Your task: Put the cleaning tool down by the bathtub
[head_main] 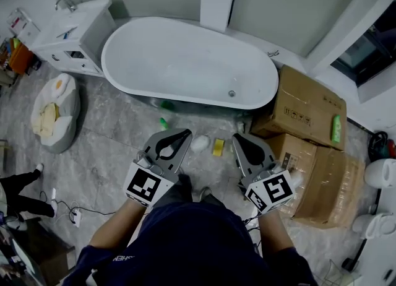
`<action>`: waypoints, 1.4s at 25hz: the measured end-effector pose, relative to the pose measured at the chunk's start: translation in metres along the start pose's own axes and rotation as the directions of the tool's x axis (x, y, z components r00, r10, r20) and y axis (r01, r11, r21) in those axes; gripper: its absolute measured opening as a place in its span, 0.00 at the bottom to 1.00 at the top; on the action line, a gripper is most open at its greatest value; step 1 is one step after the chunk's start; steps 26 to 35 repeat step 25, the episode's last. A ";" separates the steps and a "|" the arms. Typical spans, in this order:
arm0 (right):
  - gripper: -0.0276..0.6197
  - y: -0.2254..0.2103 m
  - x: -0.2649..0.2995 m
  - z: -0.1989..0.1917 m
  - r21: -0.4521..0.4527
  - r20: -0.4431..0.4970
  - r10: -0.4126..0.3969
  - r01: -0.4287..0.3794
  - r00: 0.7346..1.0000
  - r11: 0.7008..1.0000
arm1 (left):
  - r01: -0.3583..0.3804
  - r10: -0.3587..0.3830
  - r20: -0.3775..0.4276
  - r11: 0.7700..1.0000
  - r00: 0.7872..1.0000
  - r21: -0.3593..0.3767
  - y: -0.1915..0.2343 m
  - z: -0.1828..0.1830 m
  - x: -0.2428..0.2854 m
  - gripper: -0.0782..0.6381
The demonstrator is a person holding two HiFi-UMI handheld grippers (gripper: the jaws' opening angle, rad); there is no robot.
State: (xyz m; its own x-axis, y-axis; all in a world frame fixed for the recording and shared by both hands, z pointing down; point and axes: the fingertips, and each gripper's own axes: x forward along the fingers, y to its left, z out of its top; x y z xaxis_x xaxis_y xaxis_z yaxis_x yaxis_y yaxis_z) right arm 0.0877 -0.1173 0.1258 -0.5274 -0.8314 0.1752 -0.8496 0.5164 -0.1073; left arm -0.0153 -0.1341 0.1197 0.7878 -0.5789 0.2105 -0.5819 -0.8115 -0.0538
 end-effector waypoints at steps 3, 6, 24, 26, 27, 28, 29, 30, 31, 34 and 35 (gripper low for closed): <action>0.05 0.002 -0.004 0.001 -0.004 0.004 0.007 -0.007 1.000 1.000 | 0.009 -0.009 -0.003 1.000 1.000 0.001 -0.007 0.002 0.000 0.16; 0.05 0.007 -0.012 0.002 -0.006 0.014 0.020 -0.020 1.000 1.000 | 0.004 -0.004 0.002 1.000 1.000 0.007 -0.018 0.008 -0.002 0.16; 0.05 0.034 -0.071 0.002 -0.018 0.034 0.098 -0.098 0.995 0.995 | -0.075 0.075 0.010 0.997 0.997 0.029 -0.072 0.022 -0.039 0.15; 0.05 0.036 -0.071 0.003 -0.019 0.034 0.099 -0.098 0.995 0.995 | -0.073 0.073 0.014 0.997 0.997 0.035 -0.072 0.023 -0.041 0.15; 0.05 0.036 -0.071 0.003 -0.019 0.034 0.099 -0.098 0.995 0.995 | -0.073 0.073 0.014 0.997 0.997 0.035 -0.072 0.023 -0.041 0.15; 0.05 0.036 -0.071 0.003 -0.019 0.034 0.099 -0.098 0.995 0.995 | -0.073 0.073 0.014 0.997 0.997 0.035 -0.072 0.023 -0.041 0.15; 0.05 0.036 -0.071 0.003 -0.019 0.034 0.099 -0.098 0.995 0.995 | -0.073 0.073 0.014 0.997 0.997 0.035 -0.072 0.023 -0.041 0.15; 0.05 0.036 -0.071 0.003 -0.019 0.034 0.099 -0.098 0.995 0.995 | -0.073 0.073 0.014 0.997 0.997 0.035 -0.072 0.023 -0.041 0.15; 0.05 0.036 -0.071 0.003 -0.019 0.034 0.099 -0.098 0.995 0.995 | -0.073 0.073 0.014 0.997 0.997 0.035 -0.072 0.023 -0.041 0.15; 0.05 0.036 -0.071 0.003 -0.019 0.034 0.099 -0.098 0.995 0.995 | -0.073 0.073 0.014 0.997 0.997 0.035 -0.072 0.023 -0.041 0.15; 0.05 0.036 -0.071 0.003 -0.019 0.034 0.099 -0.098 0.995 0.995 | -0.073 0.073 0.014 0.997 0.997 0.035 -0.072 0.023 -0.041 0.15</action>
